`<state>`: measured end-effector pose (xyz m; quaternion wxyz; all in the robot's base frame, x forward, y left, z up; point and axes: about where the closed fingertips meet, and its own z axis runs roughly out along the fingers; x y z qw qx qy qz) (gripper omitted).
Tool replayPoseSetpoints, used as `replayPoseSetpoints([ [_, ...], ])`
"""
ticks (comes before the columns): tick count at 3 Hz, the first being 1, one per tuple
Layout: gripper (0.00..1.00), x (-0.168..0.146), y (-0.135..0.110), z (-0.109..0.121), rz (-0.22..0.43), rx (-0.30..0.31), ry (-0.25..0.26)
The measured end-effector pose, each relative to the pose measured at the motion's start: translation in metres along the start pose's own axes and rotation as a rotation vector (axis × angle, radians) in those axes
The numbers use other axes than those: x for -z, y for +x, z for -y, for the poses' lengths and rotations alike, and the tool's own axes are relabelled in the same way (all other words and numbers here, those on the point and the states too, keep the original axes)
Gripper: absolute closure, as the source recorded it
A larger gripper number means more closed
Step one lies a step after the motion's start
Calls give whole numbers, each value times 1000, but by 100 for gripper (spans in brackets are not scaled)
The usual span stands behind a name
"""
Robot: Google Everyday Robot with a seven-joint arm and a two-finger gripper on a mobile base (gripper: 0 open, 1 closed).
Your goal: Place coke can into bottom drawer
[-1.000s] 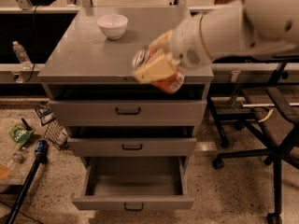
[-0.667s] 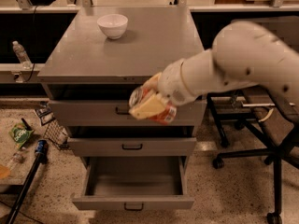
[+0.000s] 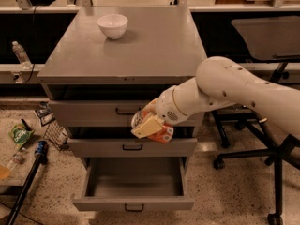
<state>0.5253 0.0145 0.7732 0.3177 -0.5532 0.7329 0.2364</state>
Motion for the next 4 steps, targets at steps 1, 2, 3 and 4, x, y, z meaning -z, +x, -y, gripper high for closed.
replayPoseSetpoints([
  [1,100,-18,16,-3,51,-45,-2],
  [2,100,-63,57,-7,152,-97,-1],
  [3,100,-137,116,1,198,-69,-55],
  [4,100,-189,149,8,186,-36,-123],
])
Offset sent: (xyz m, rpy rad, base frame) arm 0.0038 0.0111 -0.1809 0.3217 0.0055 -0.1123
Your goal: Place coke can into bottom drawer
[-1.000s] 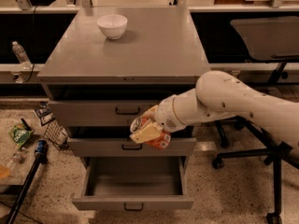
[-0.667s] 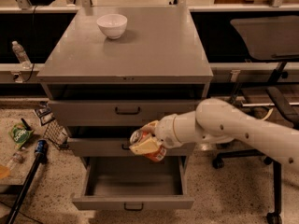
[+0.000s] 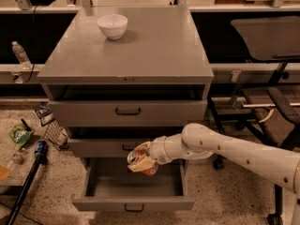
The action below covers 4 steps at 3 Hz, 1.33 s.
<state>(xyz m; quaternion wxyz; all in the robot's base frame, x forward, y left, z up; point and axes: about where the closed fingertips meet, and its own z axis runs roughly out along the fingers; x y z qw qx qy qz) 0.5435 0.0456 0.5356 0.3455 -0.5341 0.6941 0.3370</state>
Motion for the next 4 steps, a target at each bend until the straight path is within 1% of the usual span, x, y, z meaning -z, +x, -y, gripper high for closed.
replayPoseSetpoints([
  [1,100,1,-1,0,0,1,1],
  [2,100,-12,20,-2,8,-13,-16],
  [3,100,-44,63,-2,-13,17,-79],
  [4,100,-69,100,0,-71,53,-97],
])
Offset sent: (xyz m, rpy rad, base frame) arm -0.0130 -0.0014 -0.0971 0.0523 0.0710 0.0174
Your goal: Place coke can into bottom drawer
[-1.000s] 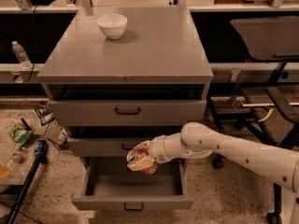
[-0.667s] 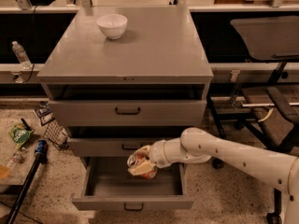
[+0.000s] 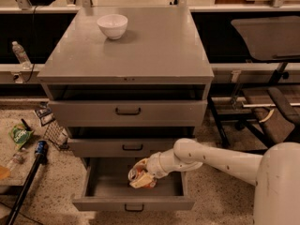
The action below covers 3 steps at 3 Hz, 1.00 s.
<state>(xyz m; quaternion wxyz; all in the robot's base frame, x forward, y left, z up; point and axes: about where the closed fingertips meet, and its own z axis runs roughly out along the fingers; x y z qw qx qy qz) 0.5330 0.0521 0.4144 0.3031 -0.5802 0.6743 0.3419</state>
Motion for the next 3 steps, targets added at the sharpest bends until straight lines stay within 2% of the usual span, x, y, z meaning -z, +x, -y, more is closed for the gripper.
replayPoseSetpoints([
  [2,100,-7,9,0,-5,-12,6],
  [3,100,-24,36,9,-15,-21,53],
])
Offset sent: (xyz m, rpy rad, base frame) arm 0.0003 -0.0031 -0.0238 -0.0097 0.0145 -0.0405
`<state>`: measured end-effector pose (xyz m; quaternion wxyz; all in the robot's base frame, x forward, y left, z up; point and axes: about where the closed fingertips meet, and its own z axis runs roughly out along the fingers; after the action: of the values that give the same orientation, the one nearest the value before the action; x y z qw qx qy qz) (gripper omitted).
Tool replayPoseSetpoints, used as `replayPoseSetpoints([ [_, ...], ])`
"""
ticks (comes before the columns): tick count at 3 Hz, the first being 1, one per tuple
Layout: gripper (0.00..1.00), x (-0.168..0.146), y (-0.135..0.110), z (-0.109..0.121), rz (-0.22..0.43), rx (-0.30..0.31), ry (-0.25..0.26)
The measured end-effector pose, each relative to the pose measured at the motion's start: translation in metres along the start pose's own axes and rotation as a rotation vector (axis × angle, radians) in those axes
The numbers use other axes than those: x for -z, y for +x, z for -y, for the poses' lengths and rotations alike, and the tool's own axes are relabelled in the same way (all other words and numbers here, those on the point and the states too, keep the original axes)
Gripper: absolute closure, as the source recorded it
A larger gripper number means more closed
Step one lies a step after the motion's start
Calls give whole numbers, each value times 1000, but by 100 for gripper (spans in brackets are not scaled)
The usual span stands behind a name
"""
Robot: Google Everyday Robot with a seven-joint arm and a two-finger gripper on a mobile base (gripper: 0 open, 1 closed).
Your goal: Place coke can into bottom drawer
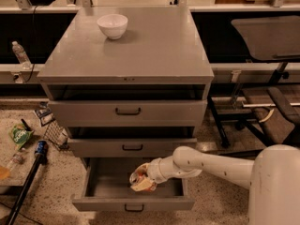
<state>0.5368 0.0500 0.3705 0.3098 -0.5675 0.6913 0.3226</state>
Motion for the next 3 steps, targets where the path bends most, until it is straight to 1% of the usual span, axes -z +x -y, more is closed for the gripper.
replayPoseSetpoints([
  [1,100,-27,27,13,-11,53,9],
  [2,100,-52,47,28,-21,109,-12],
  [3,85,-70,66,43,-36,107,-15],
])
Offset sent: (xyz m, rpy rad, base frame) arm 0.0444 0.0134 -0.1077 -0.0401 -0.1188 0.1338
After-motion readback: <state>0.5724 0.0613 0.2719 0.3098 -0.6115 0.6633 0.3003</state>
